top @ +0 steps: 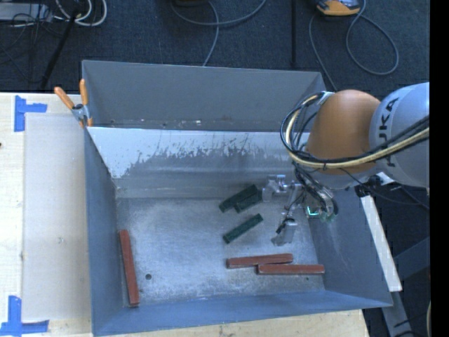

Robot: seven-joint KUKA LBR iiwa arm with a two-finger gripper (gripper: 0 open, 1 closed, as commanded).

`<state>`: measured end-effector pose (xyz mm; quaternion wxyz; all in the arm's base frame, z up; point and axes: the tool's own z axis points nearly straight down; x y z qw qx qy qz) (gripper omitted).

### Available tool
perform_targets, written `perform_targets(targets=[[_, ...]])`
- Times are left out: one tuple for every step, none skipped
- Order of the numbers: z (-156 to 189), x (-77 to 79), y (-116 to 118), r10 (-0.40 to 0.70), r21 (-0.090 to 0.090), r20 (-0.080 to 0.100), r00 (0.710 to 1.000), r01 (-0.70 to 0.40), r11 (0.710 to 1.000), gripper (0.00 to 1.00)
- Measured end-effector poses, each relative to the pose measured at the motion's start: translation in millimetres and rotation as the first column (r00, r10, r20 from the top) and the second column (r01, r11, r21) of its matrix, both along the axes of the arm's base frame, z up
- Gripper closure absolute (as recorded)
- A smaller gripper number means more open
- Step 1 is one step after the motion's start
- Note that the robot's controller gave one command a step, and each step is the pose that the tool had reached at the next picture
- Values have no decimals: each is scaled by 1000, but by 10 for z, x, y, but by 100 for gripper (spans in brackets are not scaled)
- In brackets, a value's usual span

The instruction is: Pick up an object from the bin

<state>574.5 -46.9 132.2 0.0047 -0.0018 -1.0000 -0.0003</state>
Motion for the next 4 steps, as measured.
perform_targets(targets=[[-636, 472, 553, 89, 0, 11, 996, -89, 996, 0], [-541, 504, 545, 87, 0, 16, 996, -87, 996, 100], [-187, 346, 343, 398, -2, 13, 917, -398, 917, 100], [-200, 341, 347, 396, -1, 12, 918, -397, 918, 0]])
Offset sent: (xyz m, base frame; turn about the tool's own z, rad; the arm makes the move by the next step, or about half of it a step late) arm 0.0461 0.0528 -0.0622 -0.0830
